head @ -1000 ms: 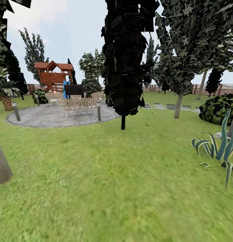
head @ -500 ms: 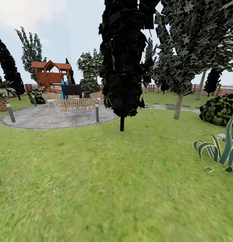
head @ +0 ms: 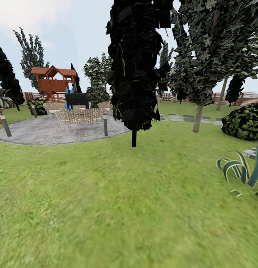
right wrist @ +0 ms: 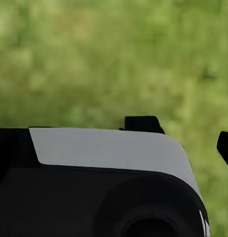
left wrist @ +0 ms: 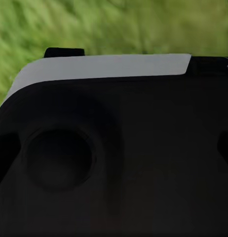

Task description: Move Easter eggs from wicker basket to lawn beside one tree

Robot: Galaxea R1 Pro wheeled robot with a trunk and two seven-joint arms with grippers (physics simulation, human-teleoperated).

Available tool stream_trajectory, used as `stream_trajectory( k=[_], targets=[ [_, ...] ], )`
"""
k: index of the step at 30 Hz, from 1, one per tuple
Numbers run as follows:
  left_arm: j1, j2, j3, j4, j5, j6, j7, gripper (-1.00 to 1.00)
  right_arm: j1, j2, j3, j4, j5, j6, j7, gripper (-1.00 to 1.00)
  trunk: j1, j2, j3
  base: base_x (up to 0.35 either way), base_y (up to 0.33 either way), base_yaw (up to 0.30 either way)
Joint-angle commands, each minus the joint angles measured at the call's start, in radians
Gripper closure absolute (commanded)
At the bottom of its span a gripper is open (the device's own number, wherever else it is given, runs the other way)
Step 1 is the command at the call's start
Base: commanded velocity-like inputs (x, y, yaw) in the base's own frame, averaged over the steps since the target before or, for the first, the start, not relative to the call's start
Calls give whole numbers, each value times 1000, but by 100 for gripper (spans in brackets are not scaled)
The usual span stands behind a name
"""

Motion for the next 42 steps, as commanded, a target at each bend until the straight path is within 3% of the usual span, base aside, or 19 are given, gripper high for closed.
stream_trajectory(
  k=[1,15,42],
  targets=[
    [0,0,1,-1,4,-1,-3,-100,-1,0,-1,1,0,-3,0,-100,1,0,-2,330,-1,133],
    [0,0,1,-1,4,-1,-3,-100,-1,0,-1,1,0,-3,1,-100,1,0,-6,330,0,66],
    [0,0,1,-1,4,-1,-3,-100,-1,0,-1,1,0,-3,0,-100,1,0,-21,330,0,258]
  ],
)
